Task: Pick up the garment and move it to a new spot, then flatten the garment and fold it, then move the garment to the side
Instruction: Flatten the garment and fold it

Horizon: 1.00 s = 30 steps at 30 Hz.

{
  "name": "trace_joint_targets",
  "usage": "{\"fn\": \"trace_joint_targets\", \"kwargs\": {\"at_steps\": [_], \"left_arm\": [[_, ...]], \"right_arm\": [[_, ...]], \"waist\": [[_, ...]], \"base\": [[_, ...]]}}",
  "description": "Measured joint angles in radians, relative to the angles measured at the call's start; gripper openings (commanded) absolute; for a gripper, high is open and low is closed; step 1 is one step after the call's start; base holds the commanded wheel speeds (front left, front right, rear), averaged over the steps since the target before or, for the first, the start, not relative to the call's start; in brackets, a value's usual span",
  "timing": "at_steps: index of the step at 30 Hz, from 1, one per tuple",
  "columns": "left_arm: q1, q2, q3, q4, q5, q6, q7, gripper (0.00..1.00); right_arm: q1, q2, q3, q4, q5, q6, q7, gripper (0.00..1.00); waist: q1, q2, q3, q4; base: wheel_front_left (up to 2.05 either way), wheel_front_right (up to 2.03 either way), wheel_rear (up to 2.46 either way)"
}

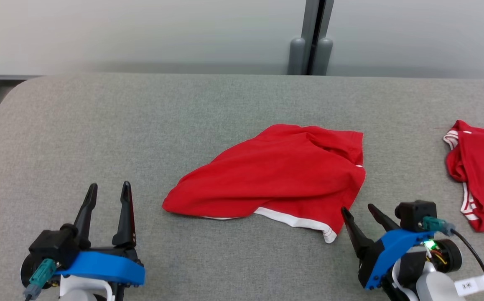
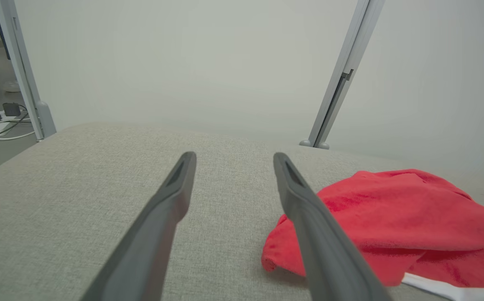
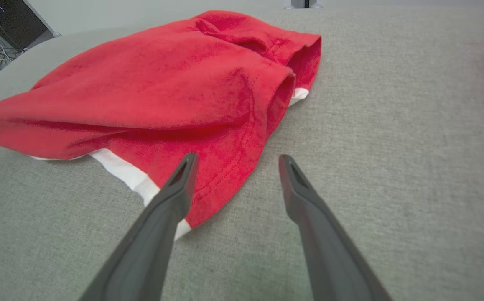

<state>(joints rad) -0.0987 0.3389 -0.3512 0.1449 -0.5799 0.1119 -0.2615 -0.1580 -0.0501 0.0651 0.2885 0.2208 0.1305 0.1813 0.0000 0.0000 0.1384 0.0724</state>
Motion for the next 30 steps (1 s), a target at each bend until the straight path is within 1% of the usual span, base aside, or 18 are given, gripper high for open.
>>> {"fn": "trace_joint_targets", "kwargs": {"at_steps": [6,12,13,15,18,22,26,30], "left_arm": [[-0.032,-0.013,-0.009,-0.001,0.008,-0.016,0.0,1.0],[-0.046,-0.025,-0.012,0.006,0.009,-0.022,0.0,1.0],[-0.046,-0.026,-0.011,0.007,0.009,-0.022,0.0,1.0],[-0.046,-0.025,-0.004,0.008,0.009,-0.023,0.0,1.0],[-0.043,-0.023,0.01,0.009,0.008,-0.023,0.0,1.0],[-0.03,-0.02,0.015,0.011,0.005,-0.02,0.0,1.0],[-0.024,-0.017,0.012,0.011,0.0,-0.02,0.002,1.0],[-0.011,-0.017,0.004,0.01,-0.001,-0.019,0.009,1.0]], "right_arm": [[-0.074,0.0,-0.013,0.129,-0.024,0.0,0.011,1.0],[-0.133,0.0,0.073,0.21,-0.002,0.0,0.002,1.0],[-0.139,0.0,0.085,0.215,0.002,0.0,-0.005,0.0],[-0.149,0.0,0.086,0.226,-0.002,0.0,-0.006,0.0],[-0.148,0.002,0.061,0.222,-0.026,0.0,-0.01,0.0],[-0.13,0.0,-0.027,0.148,-0.101,0.0,0.024,0.0],[-0.072,-0.05,-0.11,0.029,-0.157,0.0,0.103,0.0],[-0.035,-0.106,-0.143,-0.054,-0.17,0.0,0.172,0.0]], "waist": [[0.0,0.0,0.033,0.017],[0.0,0.0,0.059,0.022],[0.0,0.0,0.061,0.021],[0.0,0.0,0.063,0.015],[0.0001,0.0,0.059,0.003],[0.0,0.0,0.049,-0.013],[0.0001,0.0,0.038,-0.029],[0.0,0.0,0.035,-0.044]], "base": [[0.0,0.0,0.0],[0.0,0.0,0.0],[0.0,0.0,0.0],[0.0,0.0,0.0],[0.0,0.0,0.0],[0.0,0.0,0.0],[0.0,0.0,0.0],[0.0,0.0,0.0]]}}
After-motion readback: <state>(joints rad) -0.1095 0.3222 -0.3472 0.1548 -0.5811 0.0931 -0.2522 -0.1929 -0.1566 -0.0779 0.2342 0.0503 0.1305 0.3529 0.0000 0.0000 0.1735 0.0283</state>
